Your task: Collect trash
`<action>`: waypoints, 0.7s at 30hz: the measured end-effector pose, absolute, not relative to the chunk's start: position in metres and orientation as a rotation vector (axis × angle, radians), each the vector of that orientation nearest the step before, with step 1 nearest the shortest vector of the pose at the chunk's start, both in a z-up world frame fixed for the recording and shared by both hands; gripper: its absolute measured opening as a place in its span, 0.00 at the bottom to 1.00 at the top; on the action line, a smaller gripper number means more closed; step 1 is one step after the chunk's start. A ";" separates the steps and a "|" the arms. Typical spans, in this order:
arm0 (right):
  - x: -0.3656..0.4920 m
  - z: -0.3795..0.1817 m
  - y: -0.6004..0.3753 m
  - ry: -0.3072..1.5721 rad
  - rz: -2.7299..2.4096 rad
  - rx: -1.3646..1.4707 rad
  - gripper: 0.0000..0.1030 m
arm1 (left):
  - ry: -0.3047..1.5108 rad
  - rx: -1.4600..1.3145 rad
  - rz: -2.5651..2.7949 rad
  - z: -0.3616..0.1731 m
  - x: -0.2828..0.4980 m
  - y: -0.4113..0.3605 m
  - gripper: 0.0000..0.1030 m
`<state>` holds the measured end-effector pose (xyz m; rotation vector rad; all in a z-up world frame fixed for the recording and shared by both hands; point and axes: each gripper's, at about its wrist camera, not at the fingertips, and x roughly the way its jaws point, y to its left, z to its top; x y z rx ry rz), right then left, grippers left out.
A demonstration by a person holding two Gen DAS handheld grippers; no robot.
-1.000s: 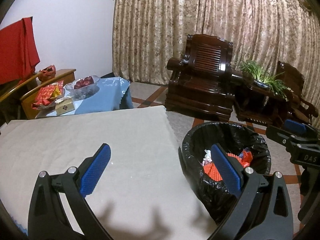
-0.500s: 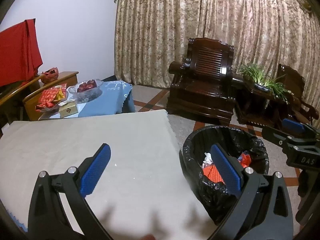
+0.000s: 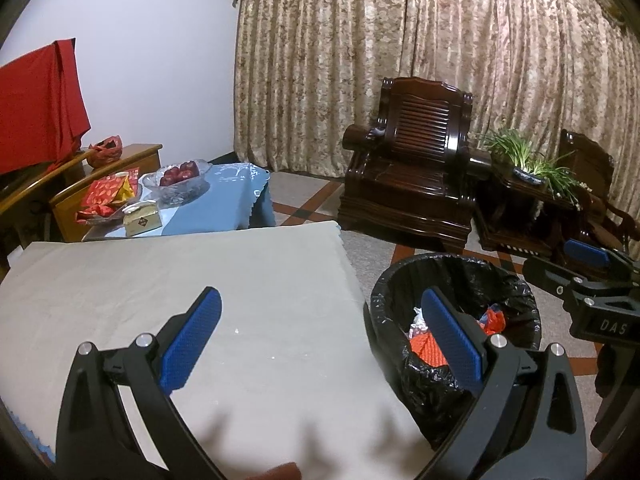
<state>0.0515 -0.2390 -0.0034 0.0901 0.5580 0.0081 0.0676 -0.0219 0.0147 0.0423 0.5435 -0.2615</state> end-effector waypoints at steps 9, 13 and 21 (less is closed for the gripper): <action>0.052 -0.004 -0.239 0.555 0.014 0.086 0.94 | 0.546 0.041 -0.258 0.015 0.067 -0.021 0.94; 0.052 -0.004 -0.239 0.556 0.014 0.086 0.94 | 0.543 0.041 -0.257 0.016 0.067 -0.021 0.94; 0.053 -0.005 -0.238 0.555 0.017 0.085 0.94 | 0.543 0.042 -0.257 0.016 0.067 -0.022 0.94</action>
